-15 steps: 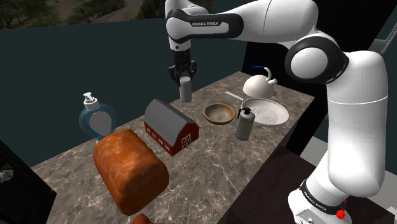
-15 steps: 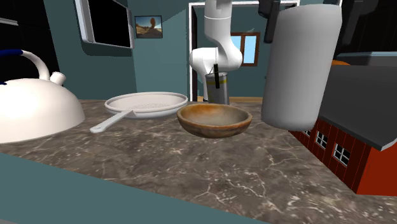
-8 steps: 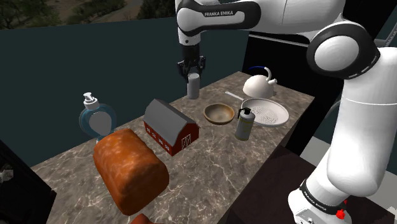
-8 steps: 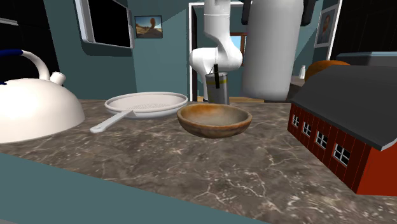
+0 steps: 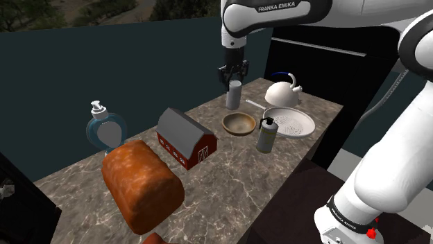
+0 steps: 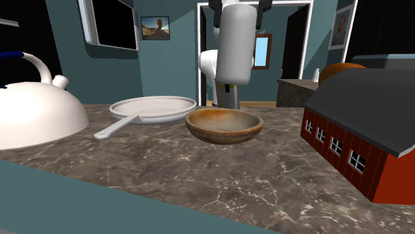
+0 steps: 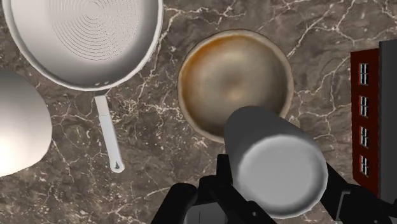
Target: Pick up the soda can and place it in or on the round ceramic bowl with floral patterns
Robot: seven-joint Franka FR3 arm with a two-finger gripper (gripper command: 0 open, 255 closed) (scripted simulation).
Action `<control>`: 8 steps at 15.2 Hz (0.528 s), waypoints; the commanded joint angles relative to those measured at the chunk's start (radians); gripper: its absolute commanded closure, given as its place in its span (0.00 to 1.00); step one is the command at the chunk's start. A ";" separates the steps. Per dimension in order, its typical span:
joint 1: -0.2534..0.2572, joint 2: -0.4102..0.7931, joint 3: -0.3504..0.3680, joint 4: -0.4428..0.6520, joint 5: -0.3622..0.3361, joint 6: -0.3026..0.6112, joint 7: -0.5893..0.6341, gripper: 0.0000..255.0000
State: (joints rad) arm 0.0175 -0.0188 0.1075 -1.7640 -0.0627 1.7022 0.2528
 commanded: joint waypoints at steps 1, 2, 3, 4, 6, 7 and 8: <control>-0.013 -0.067 -0.014 -0.065 0.005 0.000 -0.028 1.00; -0.019 -0.104 -0.021 -0.102 0.007 0.001 -0.043 1.00; -0.019 -0.105 -0.022 -0.116 0.007 0.015 -0.042 1.00; -0.018 -0.105 -0.022 -0.130 0.007 0.028 -0.041 1.00; -0.018 -0.105 -0.022 -0.157 0.007 0.055 -0.040 1.00; -0.018 -0.105 -0.022 -0.170 0.007 0.068 -0.039 1.00; -0.018 -0.104 -0.022 -0.183 0.006 0.082 -0.038 1.00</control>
State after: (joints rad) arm -0.0004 -0.1260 0.0861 -1.9339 -0.0558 1.7670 0.2150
